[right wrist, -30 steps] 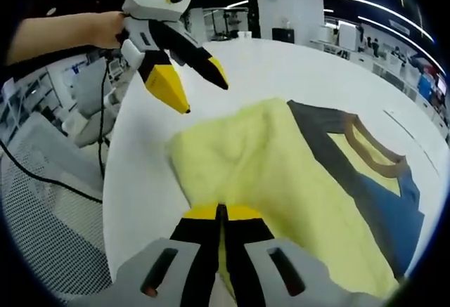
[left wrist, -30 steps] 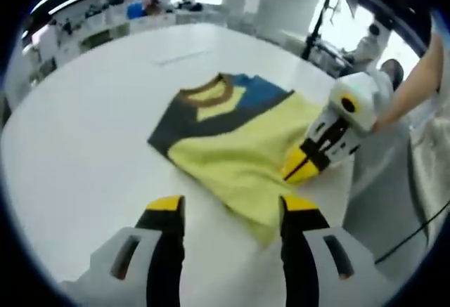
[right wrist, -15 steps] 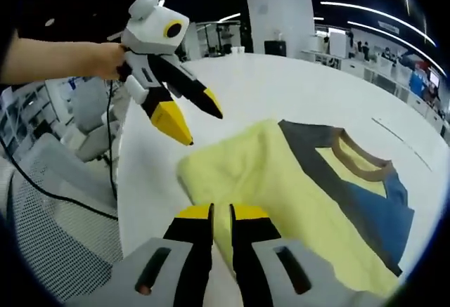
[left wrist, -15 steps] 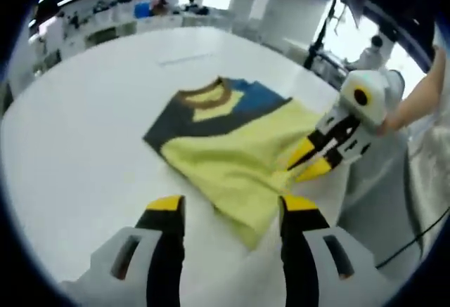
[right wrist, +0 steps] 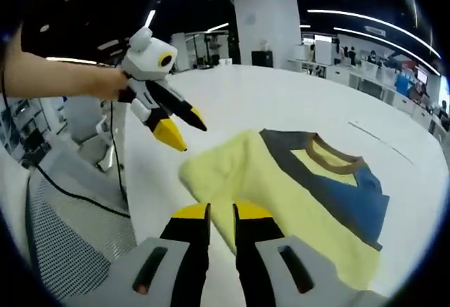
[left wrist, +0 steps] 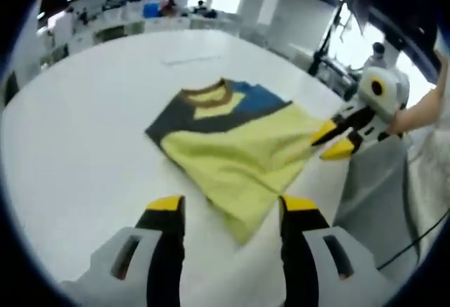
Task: Fold the garment on the visible template until the final outline fits inside the template.
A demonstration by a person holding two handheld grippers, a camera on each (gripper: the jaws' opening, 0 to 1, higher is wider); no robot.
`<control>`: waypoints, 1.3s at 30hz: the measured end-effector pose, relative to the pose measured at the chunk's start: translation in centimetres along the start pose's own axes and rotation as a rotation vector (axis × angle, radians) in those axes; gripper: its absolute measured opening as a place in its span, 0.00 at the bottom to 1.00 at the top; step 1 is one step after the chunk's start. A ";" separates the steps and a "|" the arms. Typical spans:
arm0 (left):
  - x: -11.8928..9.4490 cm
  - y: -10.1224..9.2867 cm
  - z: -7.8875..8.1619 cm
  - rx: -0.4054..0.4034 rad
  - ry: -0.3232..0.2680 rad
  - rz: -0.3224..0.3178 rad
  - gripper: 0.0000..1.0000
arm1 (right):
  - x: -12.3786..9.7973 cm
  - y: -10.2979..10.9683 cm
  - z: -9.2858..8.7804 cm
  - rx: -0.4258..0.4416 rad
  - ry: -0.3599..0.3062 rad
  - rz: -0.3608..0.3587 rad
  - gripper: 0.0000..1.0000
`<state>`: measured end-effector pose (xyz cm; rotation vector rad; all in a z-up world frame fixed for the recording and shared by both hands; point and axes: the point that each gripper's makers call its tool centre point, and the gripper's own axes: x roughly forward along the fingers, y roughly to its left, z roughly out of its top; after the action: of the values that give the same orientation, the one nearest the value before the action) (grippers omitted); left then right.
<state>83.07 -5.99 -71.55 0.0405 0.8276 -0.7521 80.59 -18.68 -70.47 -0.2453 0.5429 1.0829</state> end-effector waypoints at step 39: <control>-1.2 -1.5 0.2 0.006 -0.014 0.007 0.52 | -6.6 -4.3 -0.8 0.048 -0.038 -0.176 0.25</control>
<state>81.75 -6.43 -70.27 0.0433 0.8119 -0.7472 81.78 -26.09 -67.94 -0.2257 0.5035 0.9012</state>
